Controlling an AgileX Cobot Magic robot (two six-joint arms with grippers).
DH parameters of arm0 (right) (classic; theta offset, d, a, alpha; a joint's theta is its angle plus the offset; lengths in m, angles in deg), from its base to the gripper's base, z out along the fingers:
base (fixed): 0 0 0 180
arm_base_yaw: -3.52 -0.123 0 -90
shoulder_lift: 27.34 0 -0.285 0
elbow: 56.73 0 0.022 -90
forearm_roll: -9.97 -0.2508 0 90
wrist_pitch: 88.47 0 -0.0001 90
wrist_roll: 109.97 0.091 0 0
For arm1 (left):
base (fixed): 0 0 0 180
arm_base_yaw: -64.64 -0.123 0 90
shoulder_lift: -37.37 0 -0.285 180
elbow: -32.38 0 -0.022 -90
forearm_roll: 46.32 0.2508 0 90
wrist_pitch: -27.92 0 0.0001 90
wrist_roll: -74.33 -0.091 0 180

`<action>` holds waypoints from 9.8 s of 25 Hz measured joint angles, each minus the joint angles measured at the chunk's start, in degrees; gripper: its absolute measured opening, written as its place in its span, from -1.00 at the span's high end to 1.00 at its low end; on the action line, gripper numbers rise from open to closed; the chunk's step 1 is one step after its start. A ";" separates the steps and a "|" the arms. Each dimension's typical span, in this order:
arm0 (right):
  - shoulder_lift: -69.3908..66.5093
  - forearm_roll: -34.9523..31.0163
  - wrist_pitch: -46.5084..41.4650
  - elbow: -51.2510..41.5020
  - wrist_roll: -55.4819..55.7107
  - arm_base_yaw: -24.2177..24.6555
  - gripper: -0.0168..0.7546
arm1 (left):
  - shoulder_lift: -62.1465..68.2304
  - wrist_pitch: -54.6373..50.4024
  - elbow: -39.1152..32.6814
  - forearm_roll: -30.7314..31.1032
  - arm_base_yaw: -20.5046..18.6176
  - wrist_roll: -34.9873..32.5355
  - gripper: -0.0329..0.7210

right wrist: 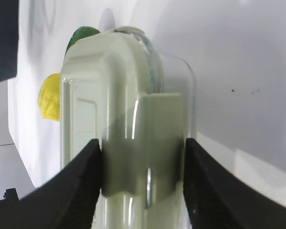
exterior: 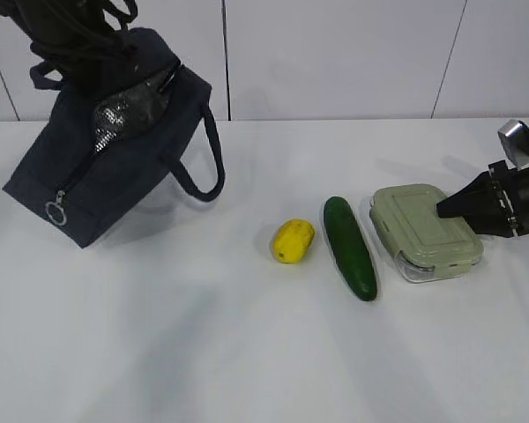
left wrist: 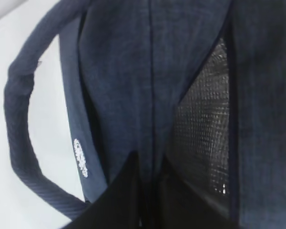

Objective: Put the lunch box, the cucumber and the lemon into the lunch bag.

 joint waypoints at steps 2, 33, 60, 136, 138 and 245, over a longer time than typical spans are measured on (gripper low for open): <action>0.00 0.00 0.00 0.00 0.00 0.00 -0.05 | 0.00 0.82 0.53 0.15 0.61 0.67 0.90; -0.10 -3.17 1.58 -0.10 0.00 0.00 -0.01 | 2.86 2.69 0.64 -0.02 2.37 1.66 0.90; 1.30 -6.98 6.39 -0.31 0.90 -3.71 0.02 | 2.86 2.69 0.64 -0.86 2.37 1.66 0.90; 17.31 -15.28 5.30 5.57 3.60 -22.69 0.02 | 4.97 1.17 1.49 -10.05 5.80 1.66 0.91; 17.31 -15.28 5.30 5.57 3.60 -23.05 0.02 | 4.97 1.17 1.49 -10.93 5.80 1.66 0.91; 1.20 -21.50 16.26 12.65 -6.88 -35.14 0.02 | 4.97 3.91 1.49 -32.49 5.80 -1.58 0.91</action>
